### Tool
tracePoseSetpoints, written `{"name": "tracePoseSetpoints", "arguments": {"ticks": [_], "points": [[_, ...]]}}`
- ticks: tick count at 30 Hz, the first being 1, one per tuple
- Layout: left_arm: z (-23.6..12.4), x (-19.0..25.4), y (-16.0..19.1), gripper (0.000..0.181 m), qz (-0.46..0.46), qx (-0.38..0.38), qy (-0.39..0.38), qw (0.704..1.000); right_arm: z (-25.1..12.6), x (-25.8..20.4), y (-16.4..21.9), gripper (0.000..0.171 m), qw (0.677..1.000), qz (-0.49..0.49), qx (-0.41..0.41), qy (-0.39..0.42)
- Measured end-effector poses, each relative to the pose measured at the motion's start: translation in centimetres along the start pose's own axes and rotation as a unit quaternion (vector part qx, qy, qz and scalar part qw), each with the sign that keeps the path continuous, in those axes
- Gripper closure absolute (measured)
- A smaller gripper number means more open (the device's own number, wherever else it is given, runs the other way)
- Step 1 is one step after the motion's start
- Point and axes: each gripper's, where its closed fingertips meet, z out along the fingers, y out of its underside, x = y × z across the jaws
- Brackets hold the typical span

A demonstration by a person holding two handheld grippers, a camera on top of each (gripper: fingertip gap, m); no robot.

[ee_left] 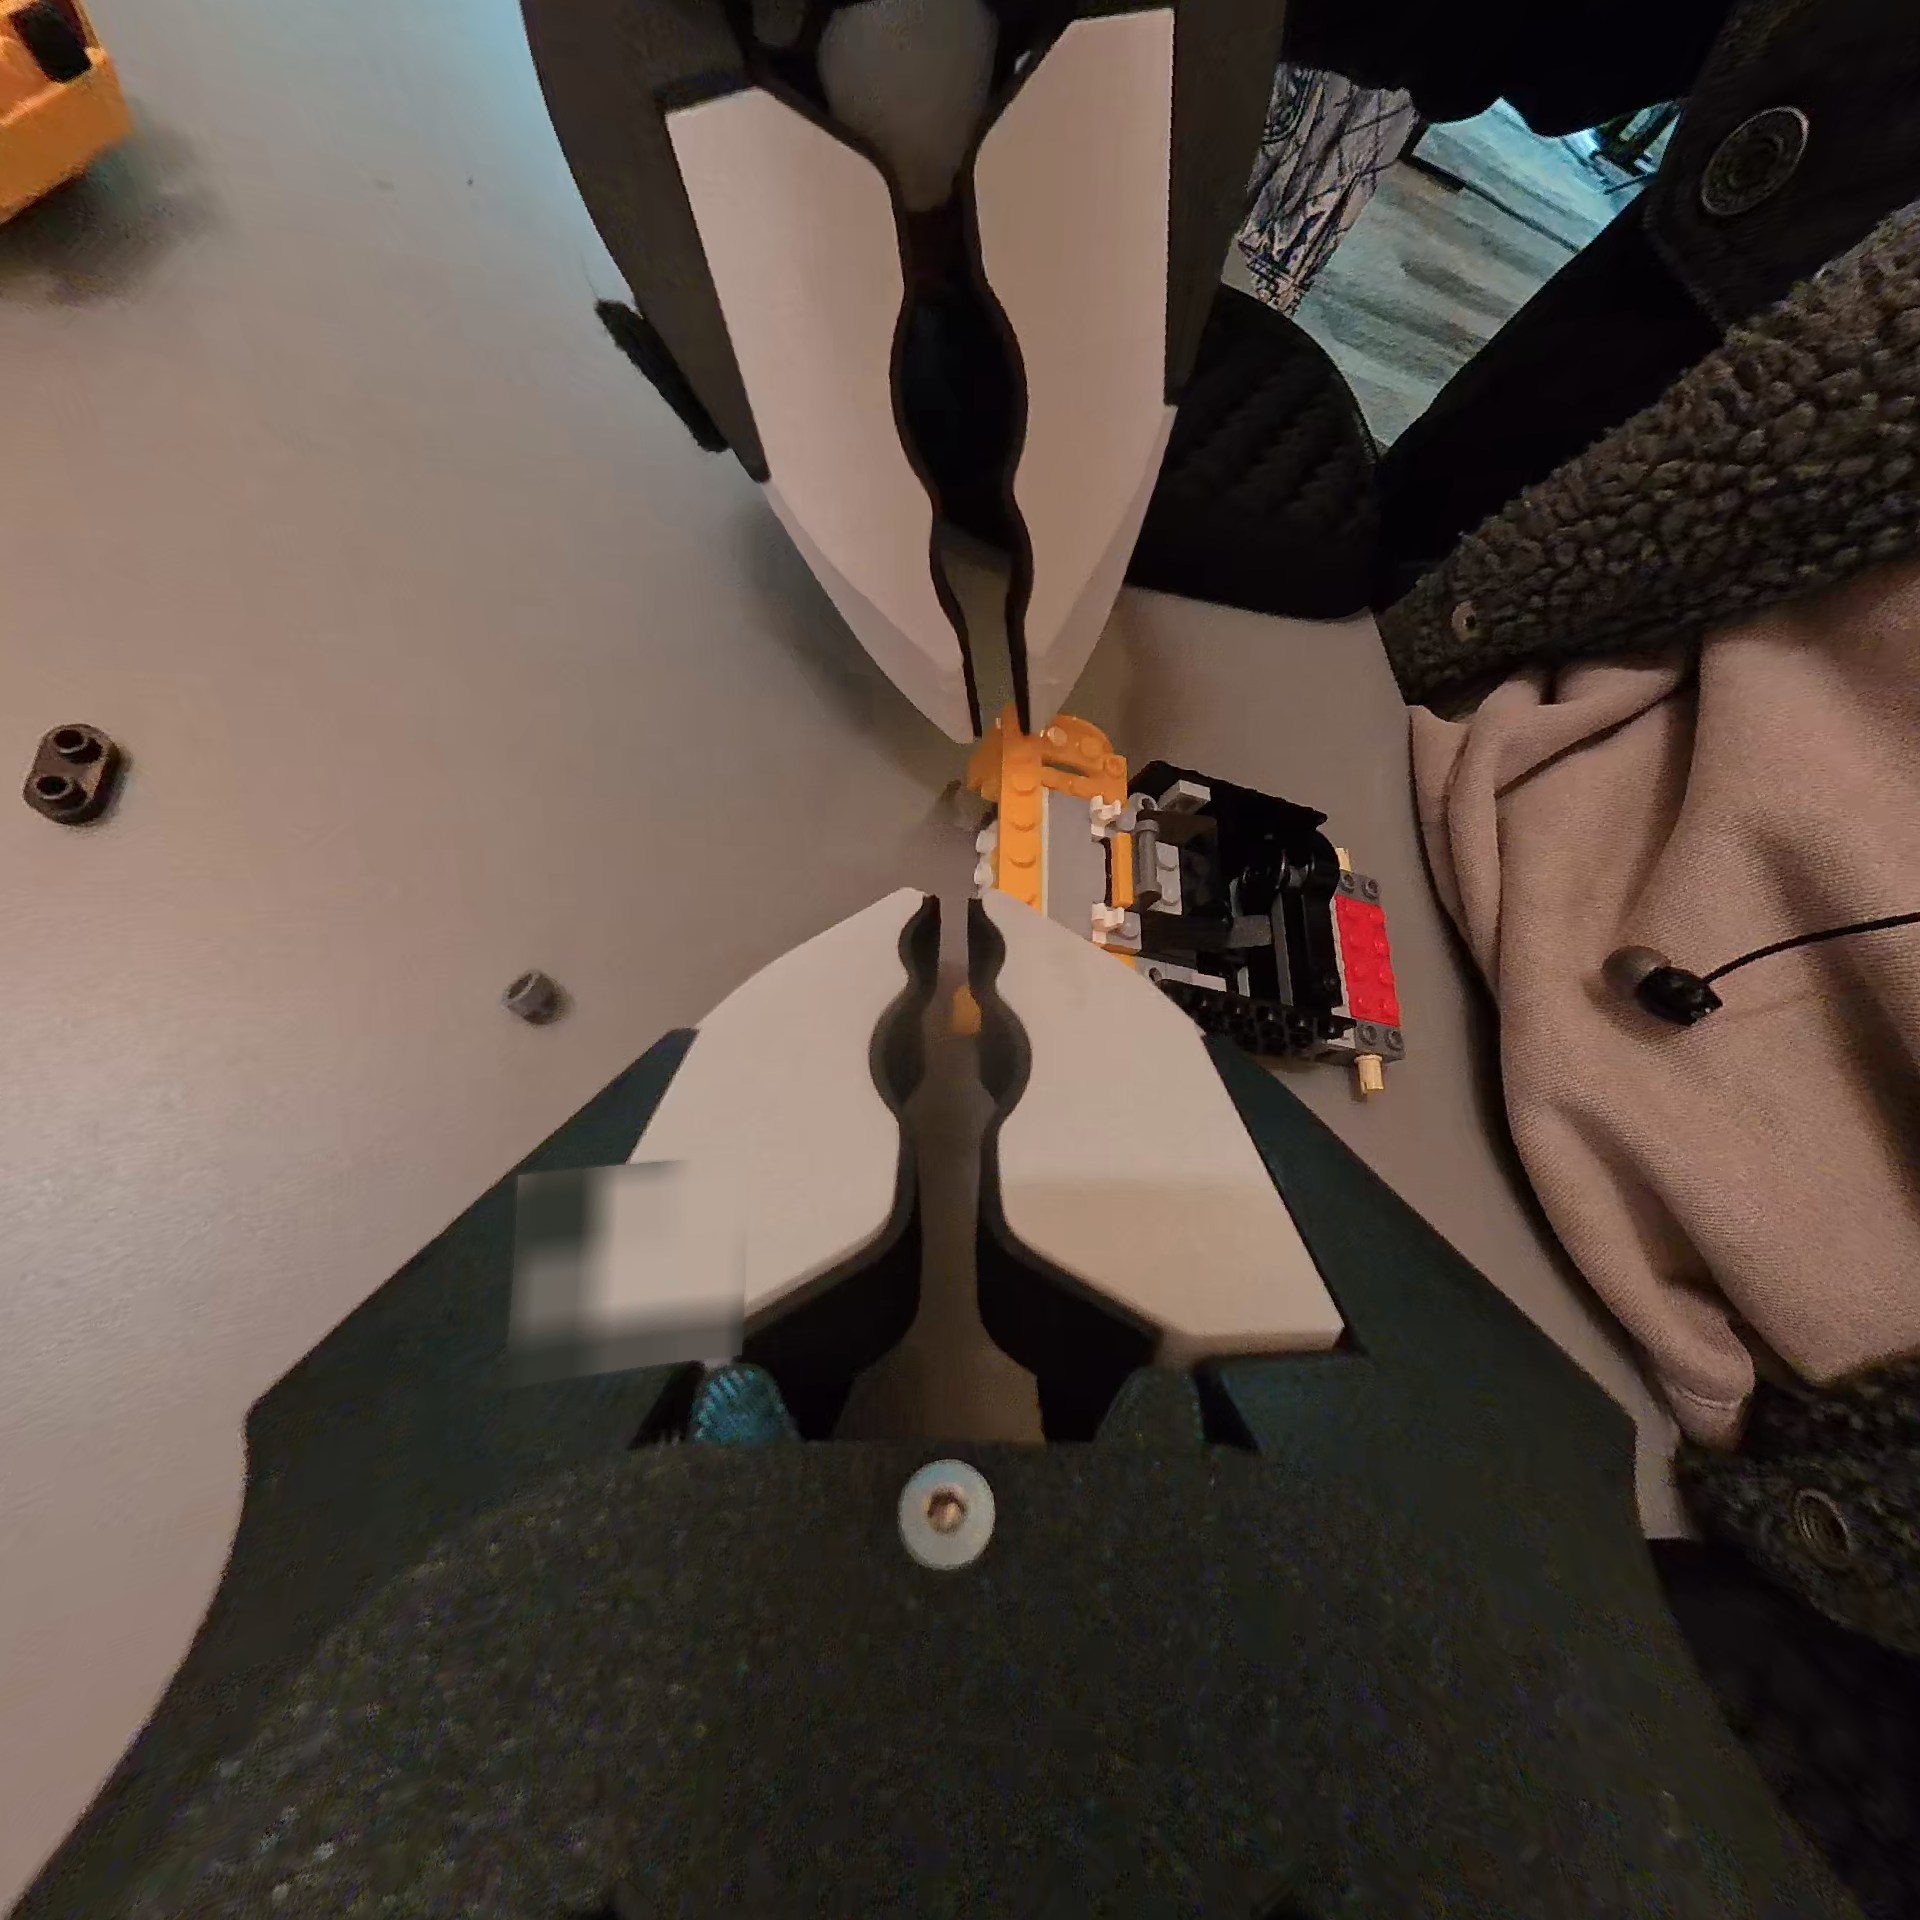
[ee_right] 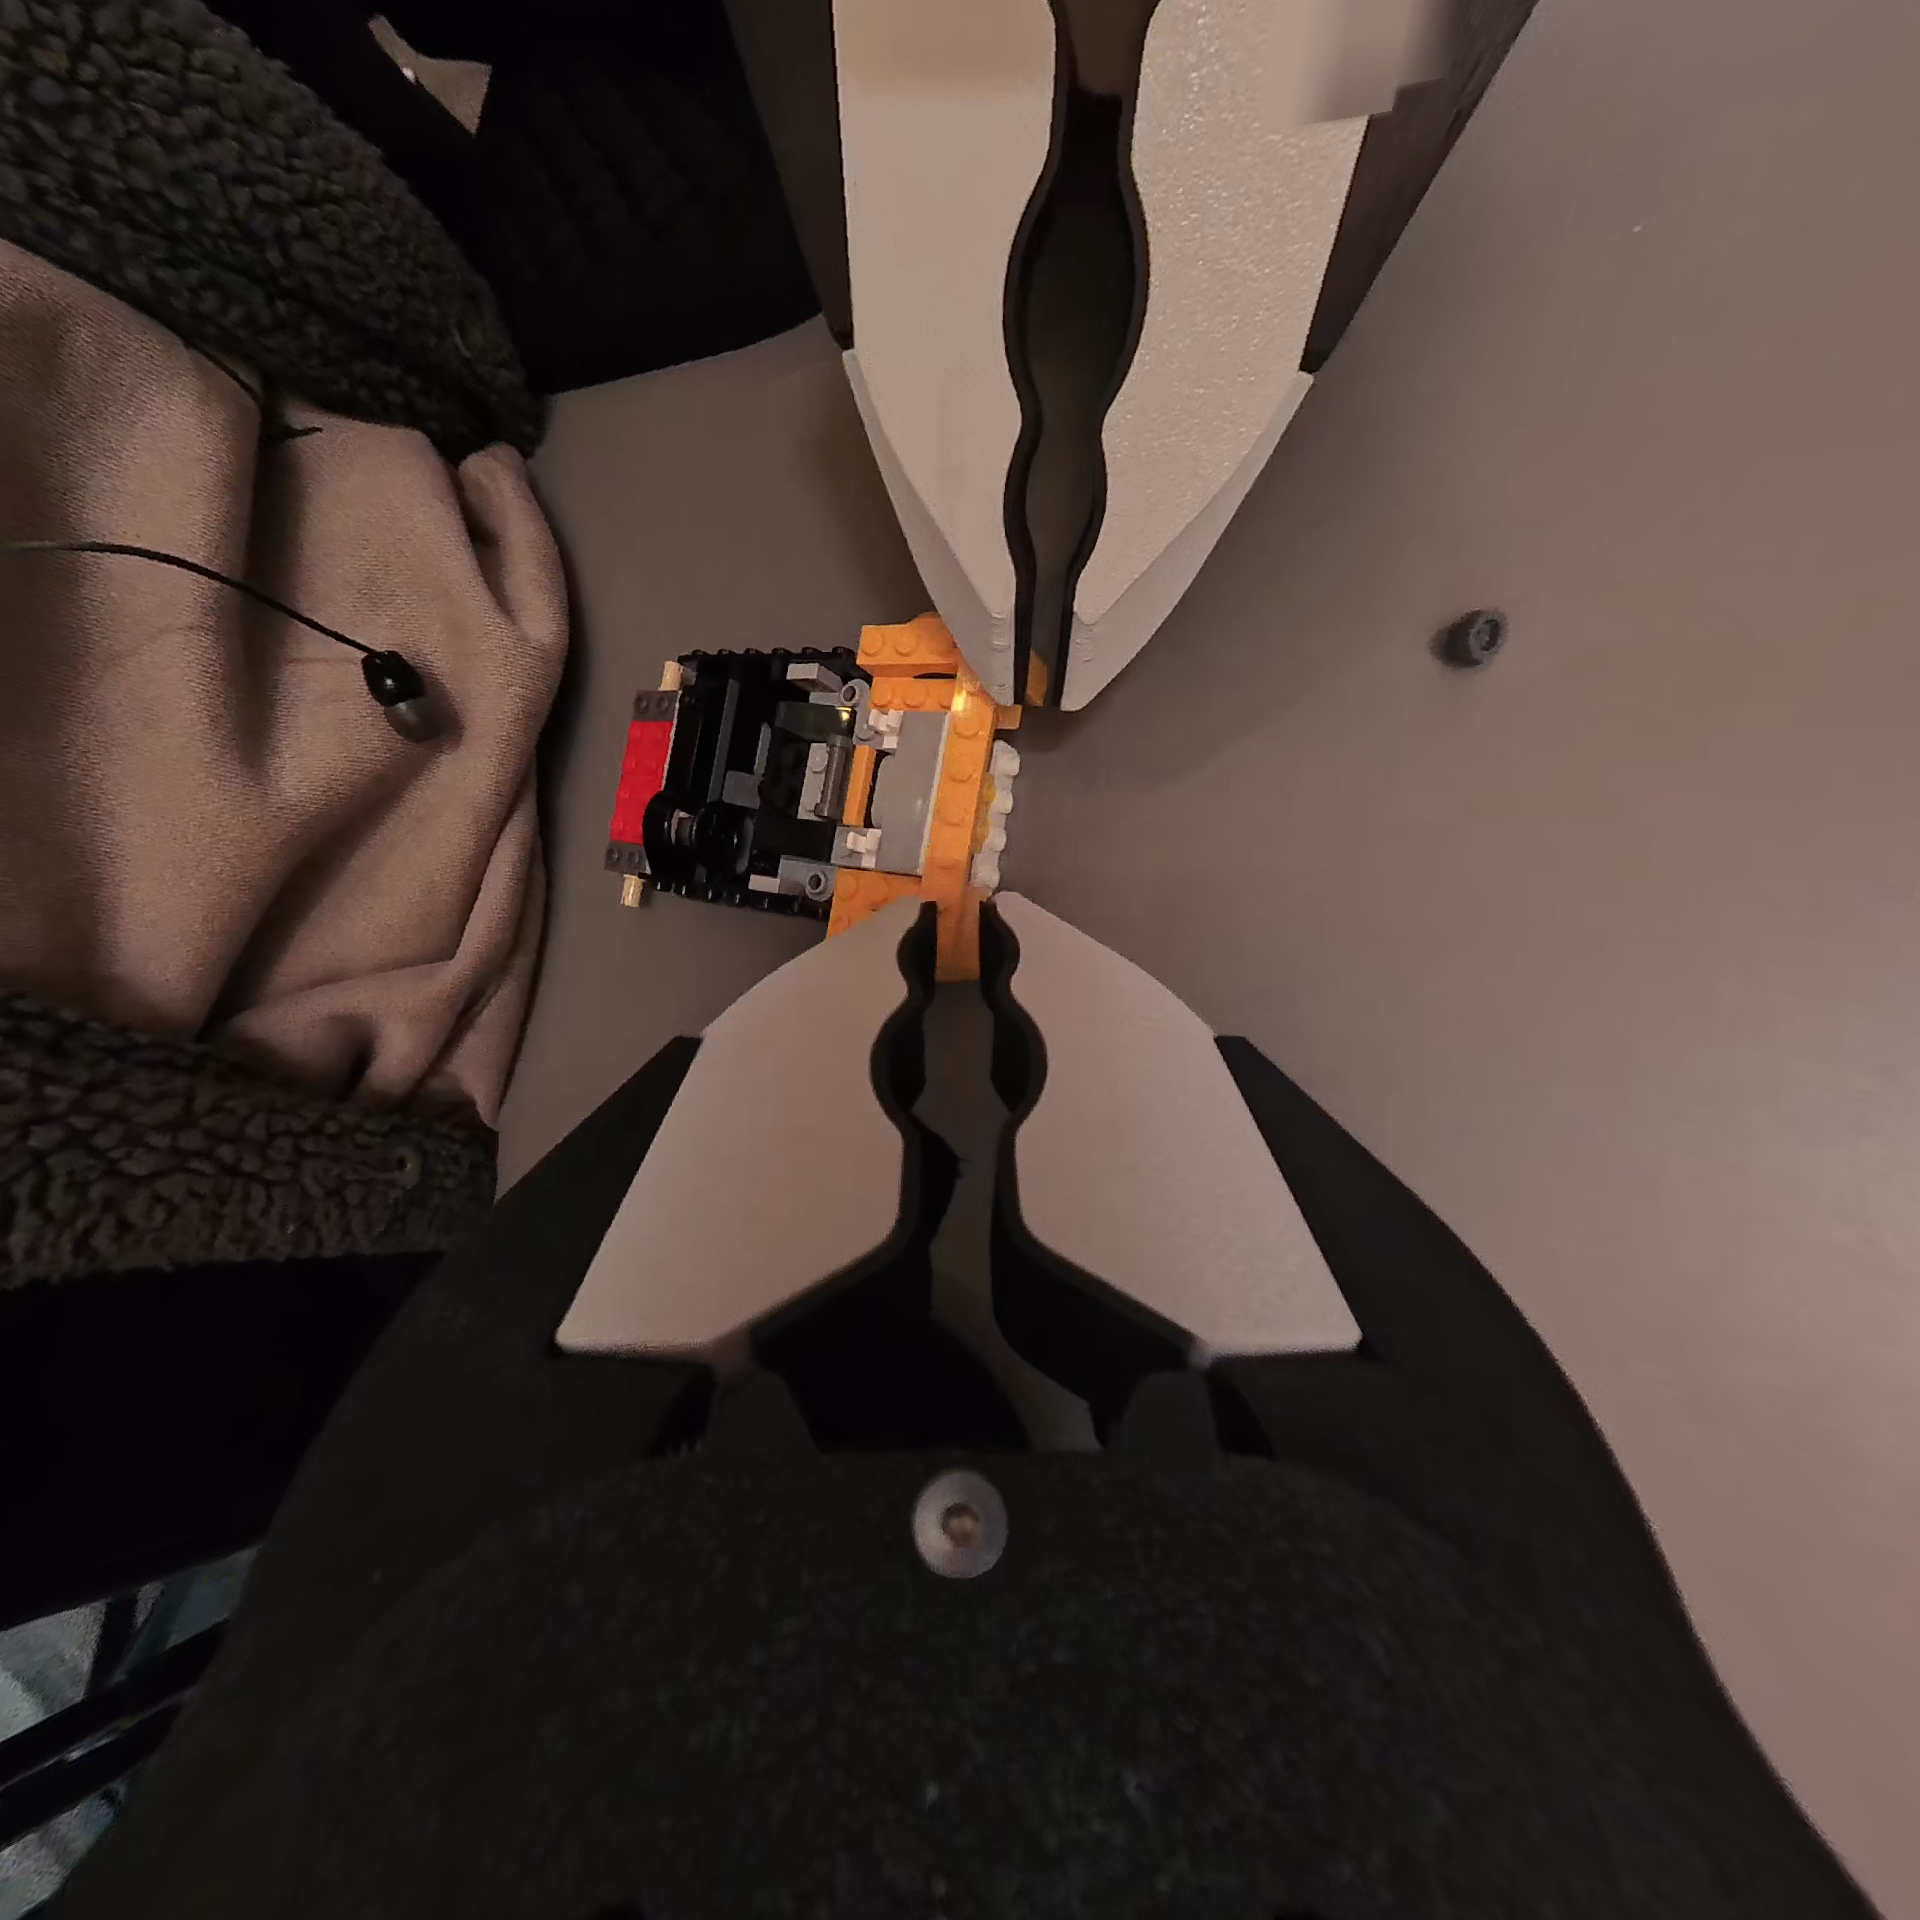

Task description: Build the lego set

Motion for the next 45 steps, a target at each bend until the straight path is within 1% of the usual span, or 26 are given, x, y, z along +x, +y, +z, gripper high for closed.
{"name": "tracePoseSetpoints", "arguments": {"ticks": [10, 15, 20, 32, 37, 41, 45], "points": [[0.2, 0.4, 0.2, 0.176, 0.007, -0.010, 0.005, 1.000, 0.5, -0.5, 0.3, 0.167, 1.000, -0.013, -0.025, -0.007], [0.3, 0.8, 0.2, 0.173, 0.004, -0.012, 0.014, 1.000, 0.7, -0.7, 0.6, 0.167, 0.997, -0.037, -0.063, 0.016], [0.4, 1.5, 0.8, 0.170, 0.003, -0.036, 0.027, 0.999, 1.0, -0.8, 0.3, 0.168, 0.993, -0.066, -0.085, 0.041], [0.8, 2.2, 1.6, 0.169, 0.002, -0.052, 0.037, 0.998, 1.3, -1.8, 0.1, 0.168, 0.994, -0.076, -0.078, 0.018], [0.8, 2.1, 1.7, 0.169, 0.002, -0.052, 0.034, 0.998, 1.1, -2.1, -0.1, 0.162, 0.995, -0.069, -0.066, -0.004], [0.8, 2.0, 1.7, 0.169, 0.001, -0.049, 0.032, 0.998, 1.1, -2.5, 0.7, 0.148, 0.995, -0.069, -0.069, -0.012], [0.9, 1.9, 1.7, 0.168, 0.001, -0.049, 0.033, 0.998, 1.4, -2.8, 1.8, 0.135, 0.991, -0.104, -0.082, 0.006]]}}
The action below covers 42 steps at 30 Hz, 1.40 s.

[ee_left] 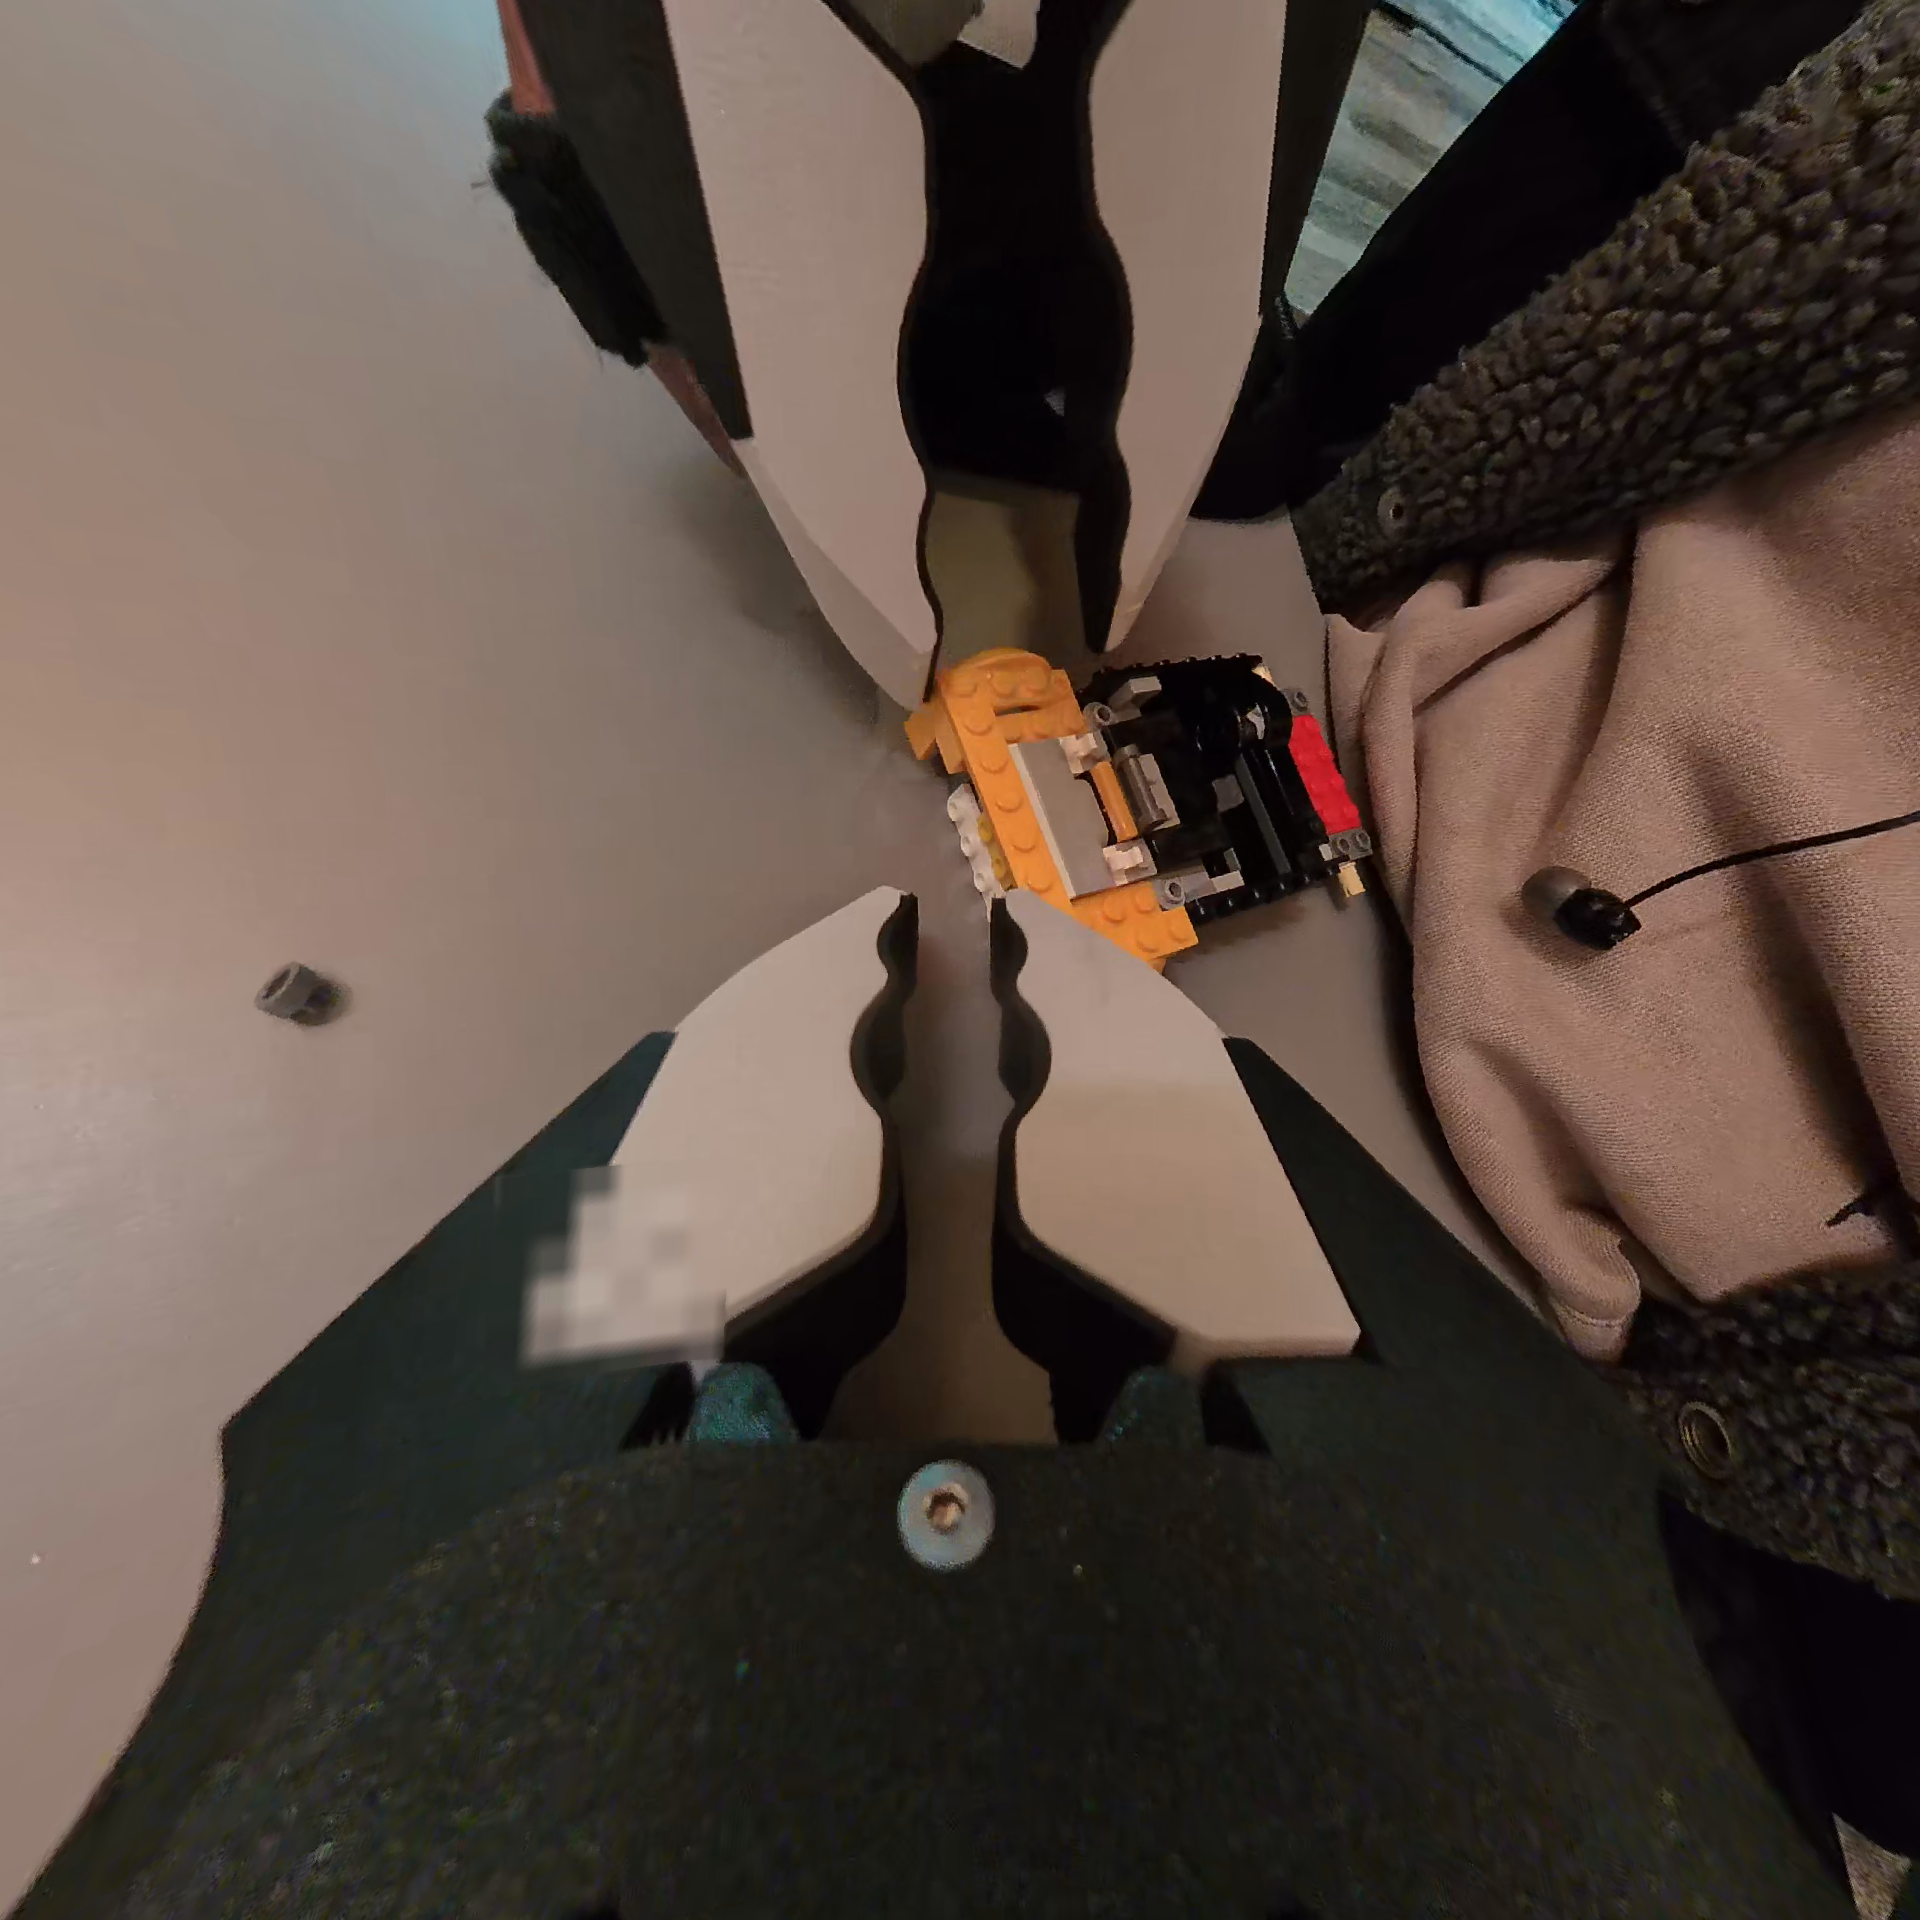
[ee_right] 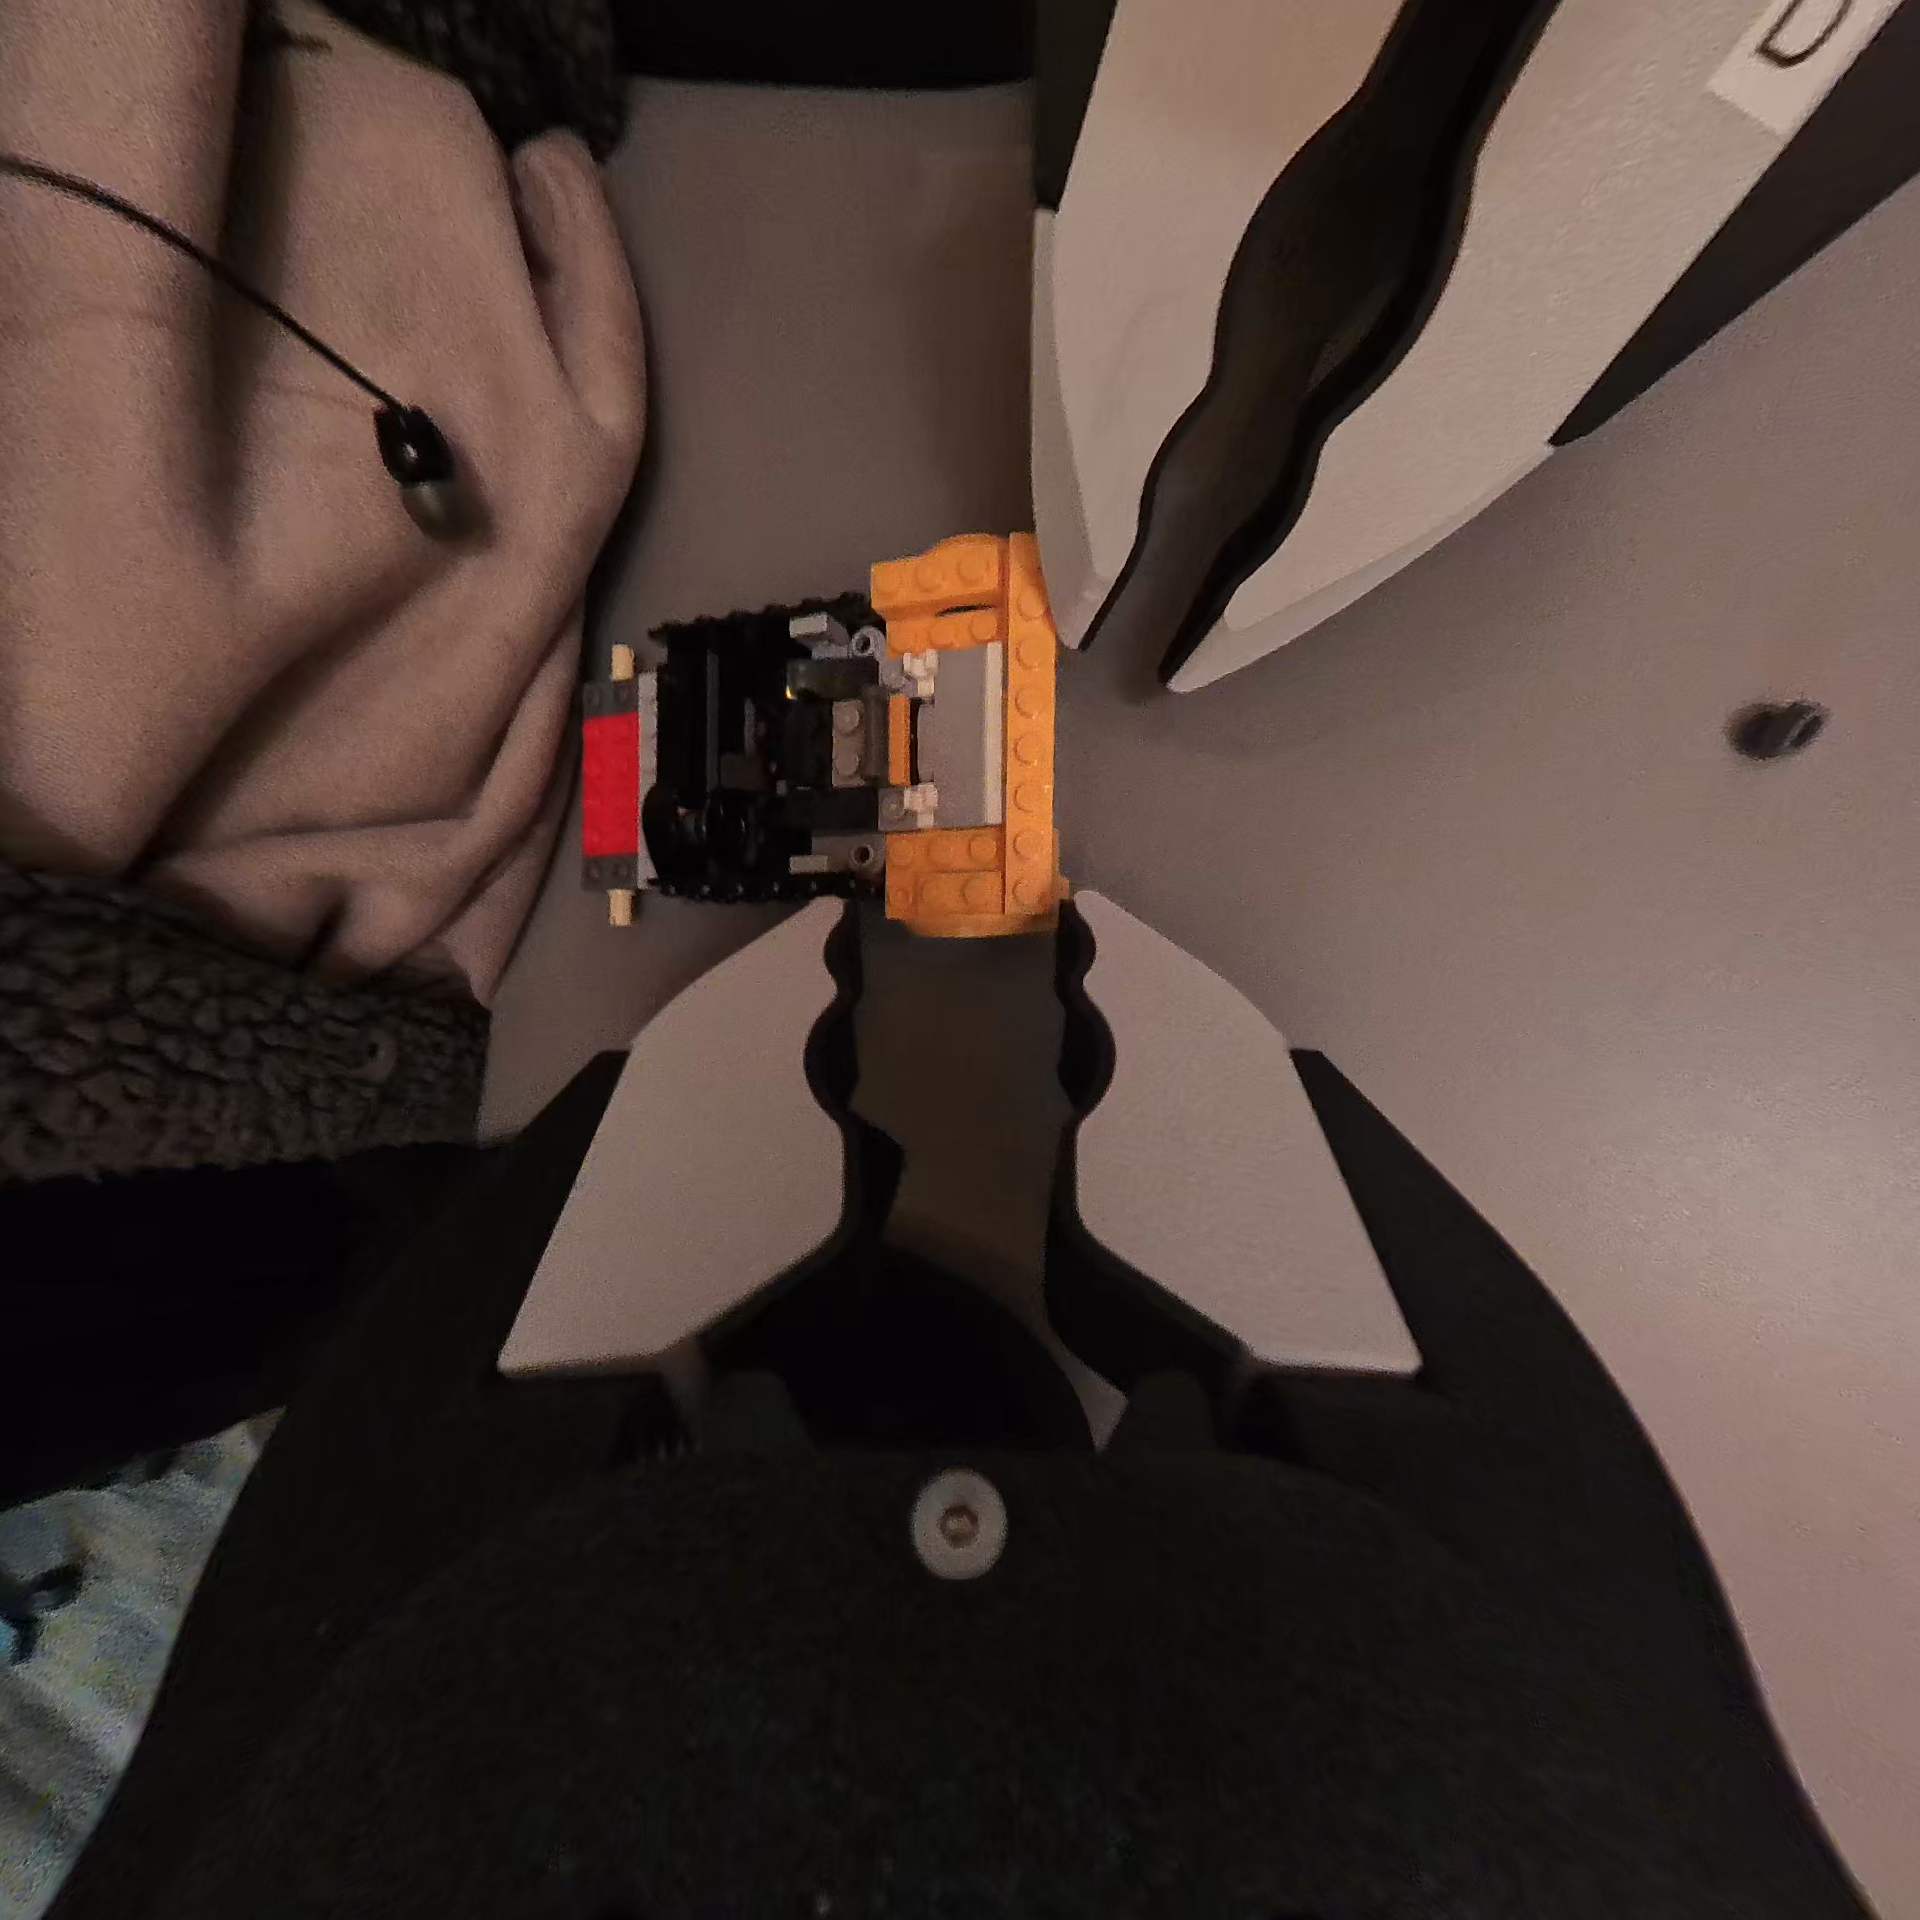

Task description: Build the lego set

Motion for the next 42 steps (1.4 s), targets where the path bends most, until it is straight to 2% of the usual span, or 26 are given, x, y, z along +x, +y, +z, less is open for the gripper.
{"name": "tracePoseSetpoints", "arguments": {"ticks": [7, 12, 14, 18, 27, 31, 36, 42], "points": [[0.1, 0.0, 0.0, 0.168, 0.003, -0.003, -0.001, 1.000, 0.9, 0.1, 0.7, 0.123, 0.992, -0.097, -0.020, 0.084], [0.4, -0.1, 0.2, 0.168, 0.003, -0.008, -0.002, 1.000, 1.6, 0.8, 0.7, 0.129, 0.982, -0.137, -0.011, 0.129], [0.5, 0.0, 0.3, 0.168, 0.002, -0.010, -0.001, 1.000, 1.8, 0.7, 0.6, 0.135, 0.980, -0.146, -0.003, 0.133], [0.6, 0.0, 0.3, 0.169, 0.001, -0.010, -0.004, 1.000, 1.9, 0.7, 0.5, 0.136, 0.978, -0.156, 0.008, 0.140], [-0.7, -0.7, -1.2, 0.166, -0.065, 0.056, 0.017, 0.996, 1.5, 0.6, 0.1, 0.136, 0.969, -0.177, 0.017, 0.171], [-1.3, 0.6, -1.7, 0.158, -0.105, 0.079, 0.065, 0.989, 1.3, 0.6, 0.1, 0.137, 0.968, -0.177, 0.018, 0.175], [-2.1, 2.0, -1.8, 0.134, -0.176, 0.125, 0.113, 0.970, 0.0, 0.7, -0.7, 0.137, 0.949, -0.211, 0.030, 0.233], [-1.9, 3.0, -1.6, 0.130, -0.223, 0.133, 0.120, 0.958, -1.4, 0.5, -2.1, 0.137, 0.912, -0.259, 0.041, 0.315]]}}
